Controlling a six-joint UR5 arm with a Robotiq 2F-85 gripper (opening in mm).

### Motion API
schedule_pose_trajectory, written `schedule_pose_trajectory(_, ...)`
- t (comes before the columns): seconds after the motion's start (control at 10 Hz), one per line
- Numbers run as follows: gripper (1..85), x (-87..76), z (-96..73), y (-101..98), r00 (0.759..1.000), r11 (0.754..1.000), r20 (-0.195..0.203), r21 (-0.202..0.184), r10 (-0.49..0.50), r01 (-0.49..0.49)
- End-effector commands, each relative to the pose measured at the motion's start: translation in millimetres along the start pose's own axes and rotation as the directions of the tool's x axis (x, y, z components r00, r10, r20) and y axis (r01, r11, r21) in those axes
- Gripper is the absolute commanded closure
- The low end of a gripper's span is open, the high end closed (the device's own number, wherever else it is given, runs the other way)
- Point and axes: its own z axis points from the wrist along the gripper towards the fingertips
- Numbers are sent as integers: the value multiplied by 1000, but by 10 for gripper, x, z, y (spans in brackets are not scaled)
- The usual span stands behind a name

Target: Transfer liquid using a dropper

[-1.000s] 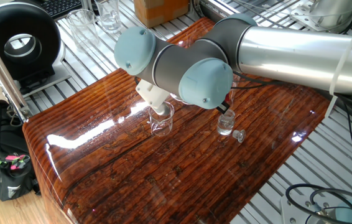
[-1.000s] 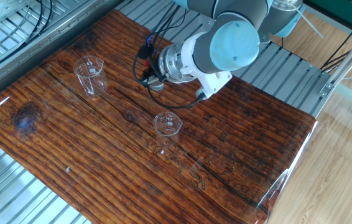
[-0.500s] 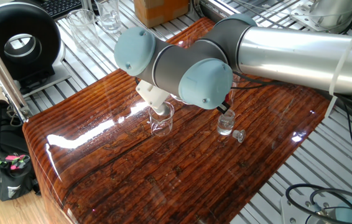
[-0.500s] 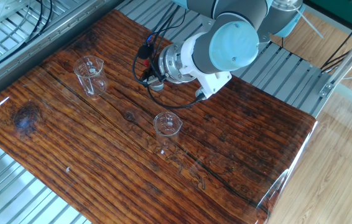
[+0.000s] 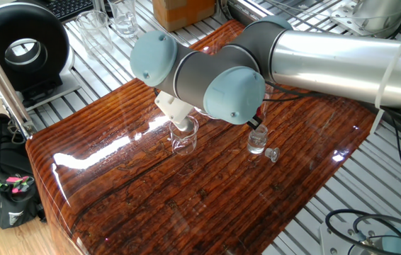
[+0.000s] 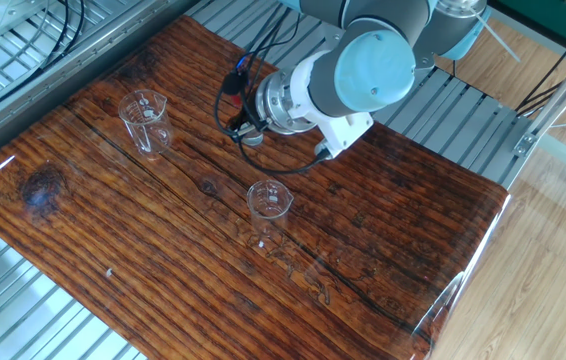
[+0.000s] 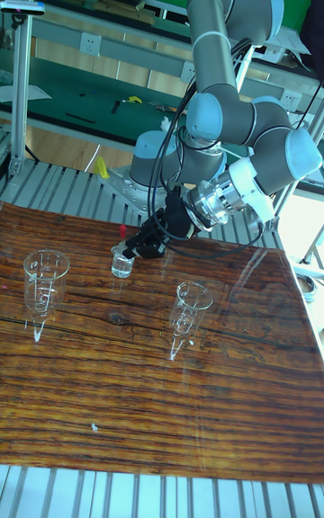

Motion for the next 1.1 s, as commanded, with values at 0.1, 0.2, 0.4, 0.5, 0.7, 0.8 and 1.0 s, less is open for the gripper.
schedule_pose_trajectory(0.1,520,-66,-23,90,999,999,32,-33,-6,7)
schedule_pose_trajectory(0.2,520,-53,-30,100,1000,999,29,-36,-7,8)
schedule_pose_trajectory(0.4,520,-17,-48,123,1000,999,21,-43,-6,7)
schedule_pose_trajectory(0.5,530,1,-60,130,1000,999,18,-45,-5,5)
schedule_pose_trajectory(0.7,590,49,-74,134,1000,999,4,-44,9,-8)
schedule_pose_trajectory(0.8,630,42,-69,130,1000,999,5,-43,16,-16)
schedule_pose_trajectory(1.0,630,23,-55,113,1000,999,12,-39,20,-20)
